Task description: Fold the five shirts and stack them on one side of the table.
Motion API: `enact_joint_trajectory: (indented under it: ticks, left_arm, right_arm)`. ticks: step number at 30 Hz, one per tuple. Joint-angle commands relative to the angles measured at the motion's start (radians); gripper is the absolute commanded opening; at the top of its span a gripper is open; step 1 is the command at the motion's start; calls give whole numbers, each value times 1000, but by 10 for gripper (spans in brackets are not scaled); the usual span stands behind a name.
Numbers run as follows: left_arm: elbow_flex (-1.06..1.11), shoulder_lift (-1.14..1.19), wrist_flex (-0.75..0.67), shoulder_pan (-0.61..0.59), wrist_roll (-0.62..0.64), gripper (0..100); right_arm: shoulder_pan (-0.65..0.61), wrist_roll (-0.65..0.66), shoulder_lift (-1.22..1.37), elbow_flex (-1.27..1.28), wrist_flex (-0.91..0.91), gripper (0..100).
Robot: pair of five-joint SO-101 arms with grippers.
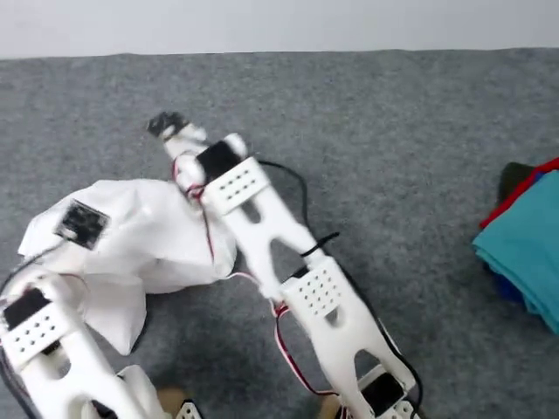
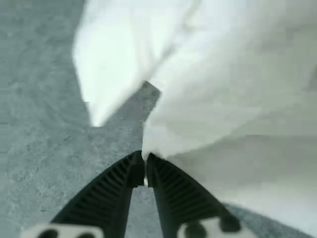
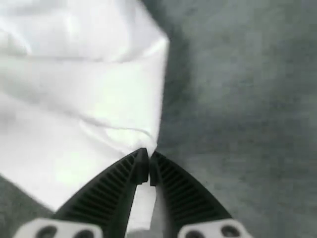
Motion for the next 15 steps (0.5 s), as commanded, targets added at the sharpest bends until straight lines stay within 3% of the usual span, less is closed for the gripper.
enact_joint_trajectory:
  ticks: [1,9,15]
  left_arm:
    - [-211,-25,101,17,110,3]
    - [-504,-25,275,124,256,3]
    - [-705,-25,391,282,316,3]
  right_arm:
    - [73,12,-168,-60,42,10]
    - [257,12,-381,66,42,10]
    - [328,12,-526,210,42,10]
